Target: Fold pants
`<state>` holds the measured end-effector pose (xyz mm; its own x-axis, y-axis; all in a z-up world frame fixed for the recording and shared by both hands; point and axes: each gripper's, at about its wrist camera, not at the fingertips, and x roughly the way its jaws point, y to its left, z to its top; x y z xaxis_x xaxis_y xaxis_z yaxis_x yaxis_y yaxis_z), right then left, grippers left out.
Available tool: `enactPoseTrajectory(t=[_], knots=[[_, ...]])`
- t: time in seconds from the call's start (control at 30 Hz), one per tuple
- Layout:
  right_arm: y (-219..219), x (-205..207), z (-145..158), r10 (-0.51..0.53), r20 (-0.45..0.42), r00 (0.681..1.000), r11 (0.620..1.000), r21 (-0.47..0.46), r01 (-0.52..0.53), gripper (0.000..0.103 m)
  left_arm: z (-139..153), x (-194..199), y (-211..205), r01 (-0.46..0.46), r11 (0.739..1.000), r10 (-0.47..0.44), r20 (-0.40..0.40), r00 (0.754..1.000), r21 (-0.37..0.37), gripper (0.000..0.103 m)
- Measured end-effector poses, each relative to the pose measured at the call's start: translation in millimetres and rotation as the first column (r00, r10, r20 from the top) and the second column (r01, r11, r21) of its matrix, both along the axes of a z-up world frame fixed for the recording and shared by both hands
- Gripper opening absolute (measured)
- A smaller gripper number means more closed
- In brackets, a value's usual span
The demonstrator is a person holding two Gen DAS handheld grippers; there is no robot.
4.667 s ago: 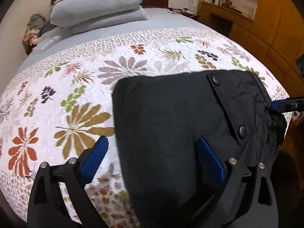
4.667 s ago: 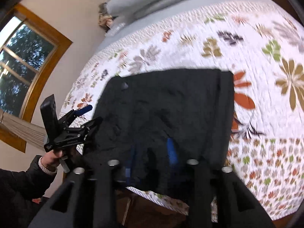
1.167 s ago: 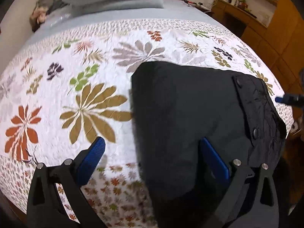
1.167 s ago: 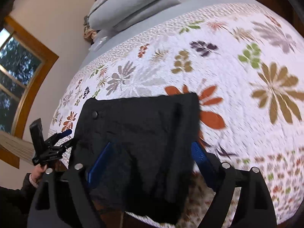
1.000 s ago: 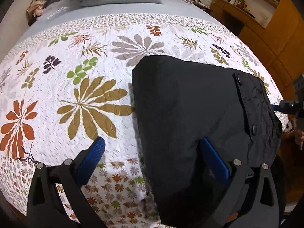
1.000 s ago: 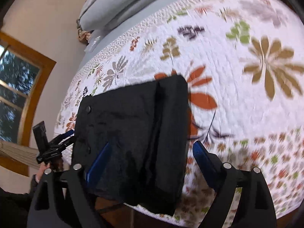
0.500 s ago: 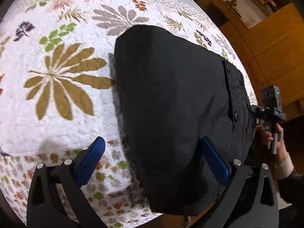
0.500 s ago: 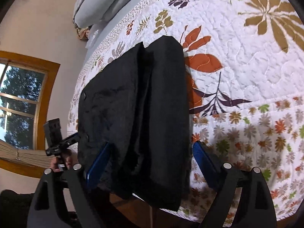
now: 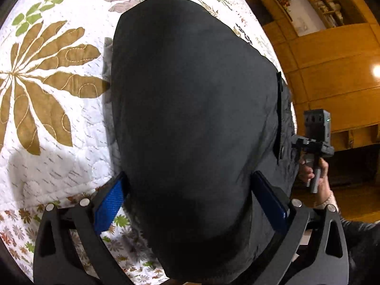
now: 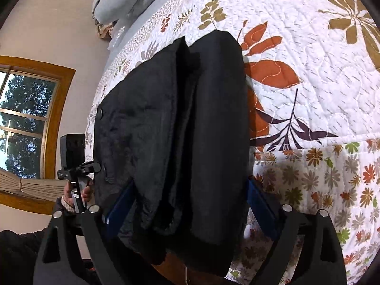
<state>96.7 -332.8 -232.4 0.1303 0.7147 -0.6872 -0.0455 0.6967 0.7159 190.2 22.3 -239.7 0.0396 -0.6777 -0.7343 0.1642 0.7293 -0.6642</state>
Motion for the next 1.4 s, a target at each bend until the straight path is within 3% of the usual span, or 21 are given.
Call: enactPoseTrajectory(t=[0.13, 0.23, 0.37, 0.5, 0.87, 1.1, 1.27, 1.3, 1.4], knots=[[5.9, 2.8, -4.4, 0.006, -0.002, 1.0, 1.0, 0.007, -0.006, 0.095, -2.4, 1.7, -4.8, 0.005, 1.0, -0.005, -0.022, 1.0, -0.003, 0.101], [8.9, 3.6, -6.4, 0.017, 0.001, 1.0, 1.0, 0.007, -0.017, 0.098, 1.0, 3.3, -11.2, 0.027, 0.998, -0.03, -0.049, 0.998, -0.049, 0.1], [13.5, 4.9, -4.1, 0.021, 0.014, 1.0, 1.0, -0.009, -0.021, 0.097, 2.5, 0.6, -20.8, 0.057, 0.998, -0.057, -0.041, 0.998, 0.003, 0.1], [17.9, 2.3, -0.4, 0.041, 0.046, 0.998, 0.998, -0.051, -0.039, 0.09, 8.4, -4.6, -25.8, 0.055, 0.998, -0.055, -0.015, 0.998, 0.021, 0.1], [12.9, 5.4, -2.3, 0.032, 0.042, 0.999, 0.999, -0.024, -0.031, 0.088, 8.4, -6.0, -28.6, 0.062, 0.998, -0.063, 0.012, 0.998, 0.025, 0.1], [-6.7, 3.8, -4.7, -0.005, 0.026, 1.0, 0.999, 0.05, 0.003, 0.092, 0.3, -0.6, -19.4, 0.069, 0.998, -0.069, 0.01, 0.998, 0.011, 0.1], [-3.0, 0.9, -1.6, -0.002, 0.06, 0.998, 0.999, 0.041, -0.001, 0.079, 0.9, 0.6, -23.3, 0.066, 0.997, -0.067, 0.021, 0.998, 0.032, 0.1], [-2.1, 0.1, 0.9, 0.002, 0.07, 0.998, 0.999, 0.036, -0.005, 0.073, 1.6, 0.7, -24.5, 0.073, 0.996, -0.073, -0.012, 0.997, 0.045, 0.1], [4.4, -2.4, 11.4, 0.014, 0.104, 0.994, 0.999, 0.027, -0.017, 0.058, 3.4, -1.8, -29.6, 0.059, 0.997, -0.06, 0.016, 0.998, 0.053, 0.1]])
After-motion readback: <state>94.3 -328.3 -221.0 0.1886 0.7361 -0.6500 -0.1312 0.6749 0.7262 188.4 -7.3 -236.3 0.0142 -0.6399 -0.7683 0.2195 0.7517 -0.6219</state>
